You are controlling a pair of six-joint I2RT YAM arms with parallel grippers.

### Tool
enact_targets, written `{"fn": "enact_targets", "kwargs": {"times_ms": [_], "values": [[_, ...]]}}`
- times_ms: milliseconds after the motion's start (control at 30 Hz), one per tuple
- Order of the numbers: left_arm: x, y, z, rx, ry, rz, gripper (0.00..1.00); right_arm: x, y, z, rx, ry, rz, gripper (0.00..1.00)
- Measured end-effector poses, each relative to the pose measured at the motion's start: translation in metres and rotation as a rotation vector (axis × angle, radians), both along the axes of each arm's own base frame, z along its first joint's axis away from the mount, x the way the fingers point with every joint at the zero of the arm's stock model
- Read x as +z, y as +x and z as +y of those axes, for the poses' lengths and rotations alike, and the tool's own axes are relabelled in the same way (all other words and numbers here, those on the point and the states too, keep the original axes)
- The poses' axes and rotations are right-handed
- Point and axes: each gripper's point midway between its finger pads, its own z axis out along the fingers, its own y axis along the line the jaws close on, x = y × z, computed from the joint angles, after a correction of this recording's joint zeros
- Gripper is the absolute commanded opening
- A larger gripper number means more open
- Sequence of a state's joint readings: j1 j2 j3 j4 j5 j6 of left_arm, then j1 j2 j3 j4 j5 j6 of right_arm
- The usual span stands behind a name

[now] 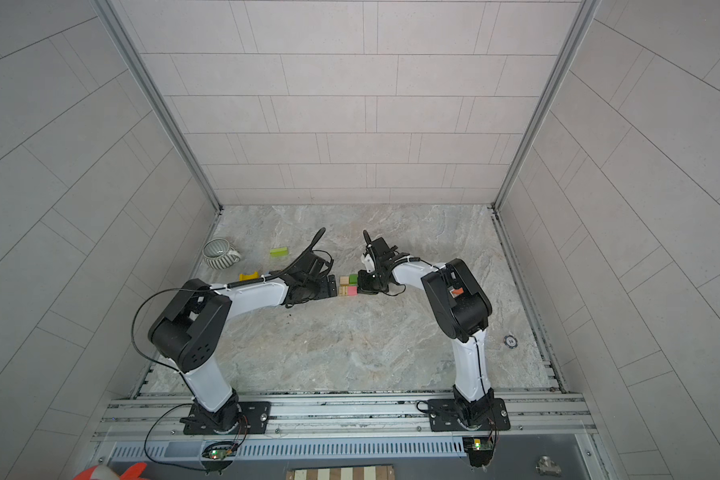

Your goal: Build the wood block tower

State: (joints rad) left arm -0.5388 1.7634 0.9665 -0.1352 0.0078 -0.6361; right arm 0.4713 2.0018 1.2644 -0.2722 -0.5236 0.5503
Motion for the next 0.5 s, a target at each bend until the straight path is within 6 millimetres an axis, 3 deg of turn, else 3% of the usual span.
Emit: {"fn": "enact_targets", "kwargs": {"times_ms": [233, 500], "values": [[0.0, 0.003, 0.005, 0.014, -0.012, 0.006, 0.86, 0.0, 0.002, -0.004, -0.01, -0.003, 0.003, 0.0], [-0.002, 0.011, 0.006, 0.024, -0.043, 0.02, 0.53, 0.007, 0.018, -0.022, -0.057, -0.019, -0.001, 0.0]]}}
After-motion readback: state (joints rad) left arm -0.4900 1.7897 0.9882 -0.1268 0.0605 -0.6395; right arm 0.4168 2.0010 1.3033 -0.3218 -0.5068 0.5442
